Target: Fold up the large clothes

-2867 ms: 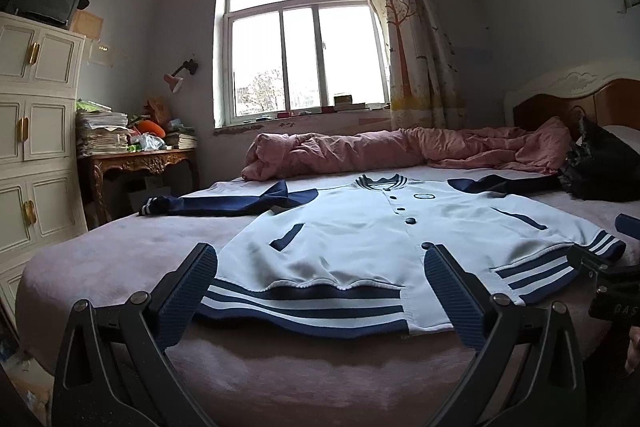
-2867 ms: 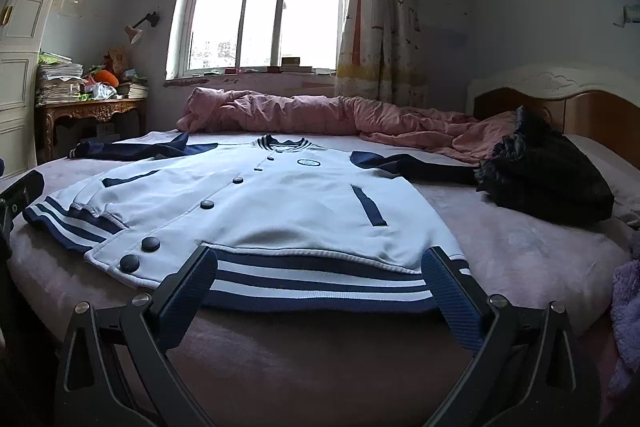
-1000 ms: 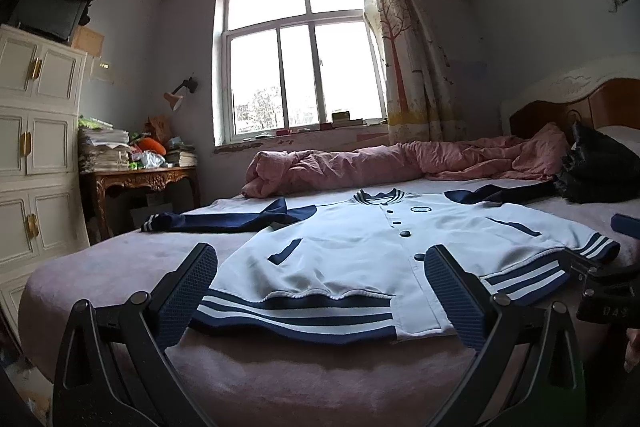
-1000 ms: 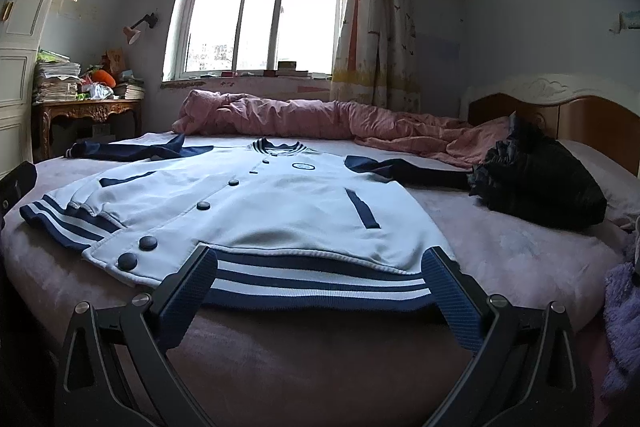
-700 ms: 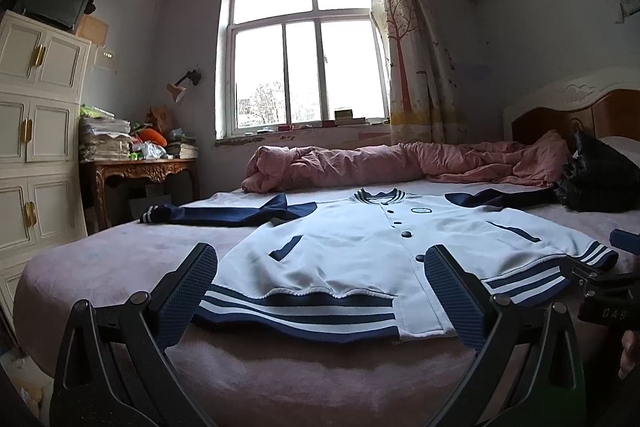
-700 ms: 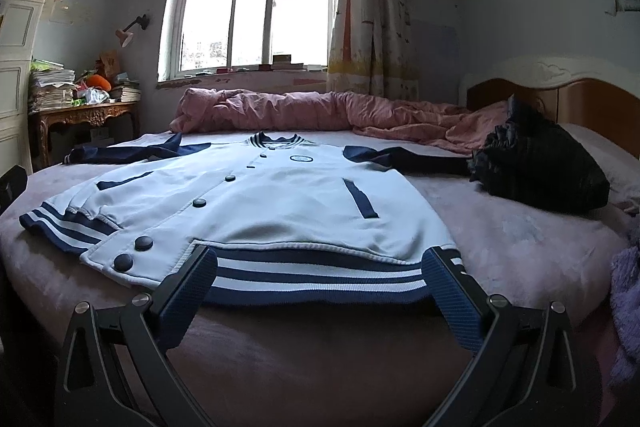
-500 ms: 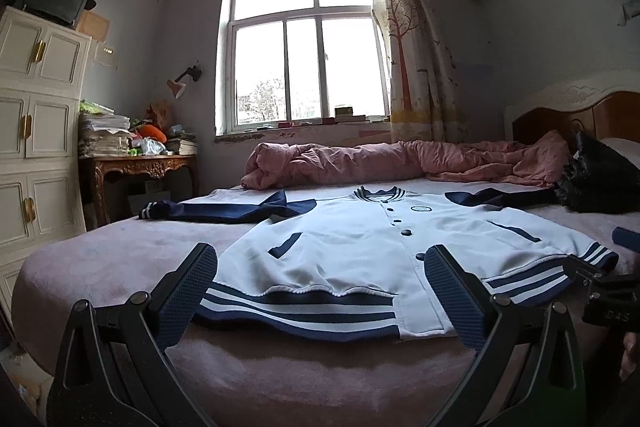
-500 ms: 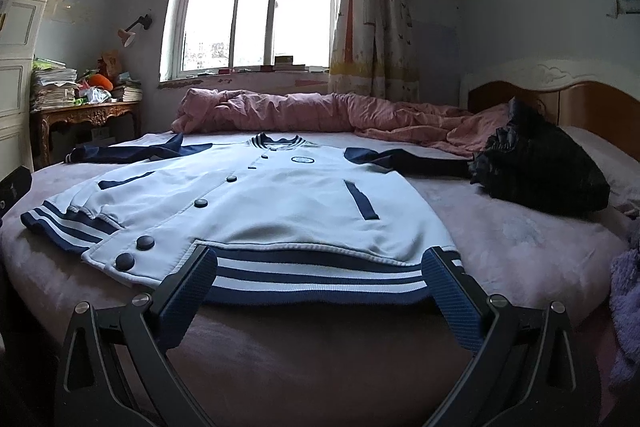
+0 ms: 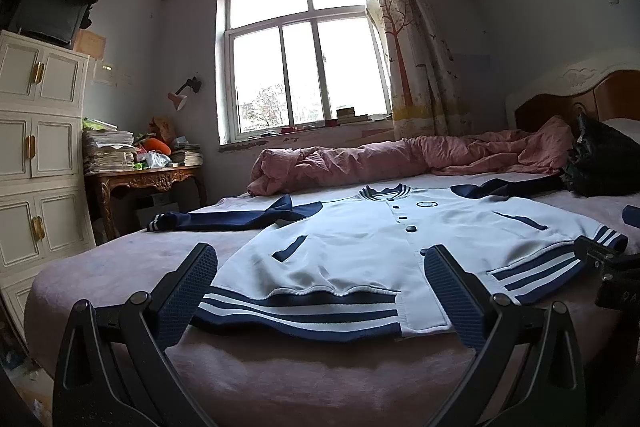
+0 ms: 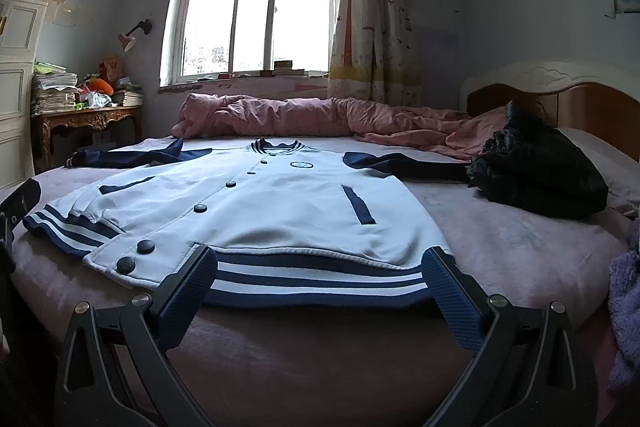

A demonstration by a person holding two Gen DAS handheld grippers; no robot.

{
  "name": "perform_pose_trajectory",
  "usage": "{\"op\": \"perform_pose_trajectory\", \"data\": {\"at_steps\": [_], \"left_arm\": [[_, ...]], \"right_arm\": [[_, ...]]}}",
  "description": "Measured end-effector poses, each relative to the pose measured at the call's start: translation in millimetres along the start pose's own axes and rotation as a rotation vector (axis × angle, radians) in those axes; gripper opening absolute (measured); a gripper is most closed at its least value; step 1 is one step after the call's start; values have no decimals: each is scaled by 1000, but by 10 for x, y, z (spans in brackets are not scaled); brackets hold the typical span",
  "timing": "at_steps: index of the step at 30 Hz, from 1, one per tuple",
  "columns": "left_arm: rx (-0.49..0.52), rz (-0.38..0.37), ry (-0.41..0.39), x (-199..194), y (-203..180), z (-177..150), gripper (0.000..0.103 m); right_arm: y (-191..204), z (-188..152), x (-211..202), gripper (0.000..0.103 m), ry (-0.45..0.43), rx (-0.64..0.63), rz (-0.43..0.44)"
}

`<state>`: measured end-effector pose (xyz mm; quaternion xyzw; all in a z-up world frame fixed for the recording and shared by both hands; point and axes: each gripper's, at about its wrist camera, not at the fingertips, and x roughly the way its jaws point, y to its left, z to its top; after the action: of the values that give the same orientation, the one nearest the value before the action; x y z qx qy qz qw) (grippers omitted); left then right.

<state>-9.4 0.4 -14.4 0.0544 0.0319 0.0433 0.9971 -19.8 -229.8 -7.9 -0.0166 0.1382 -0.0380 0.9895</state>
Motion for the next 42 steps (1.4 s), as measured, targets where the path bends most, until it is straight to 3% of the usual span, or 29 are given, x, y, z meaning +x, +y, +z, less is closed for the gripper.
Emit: {"op": "perform_pose_trajectory", "data": {"at_steps": [19, 34, 37, 42], "left_arm": [[8, 11, -14, -5, -19, -12, 103], [3, -56, -41, -110, -38, -18, 103], [18, -84, -20, -114, -97, -23, 103], [24, -115, 13, -124, -142, -40, 103]], "right_arm": [[-80, -3, 86, 103, 41, 21, 1], [-67, -16, 20, 103, 14, 26, 5], [-90, -17, 14, 93, 7, 42, -13], [-145, -10, 7, 92, 0, 65, 25]]}}
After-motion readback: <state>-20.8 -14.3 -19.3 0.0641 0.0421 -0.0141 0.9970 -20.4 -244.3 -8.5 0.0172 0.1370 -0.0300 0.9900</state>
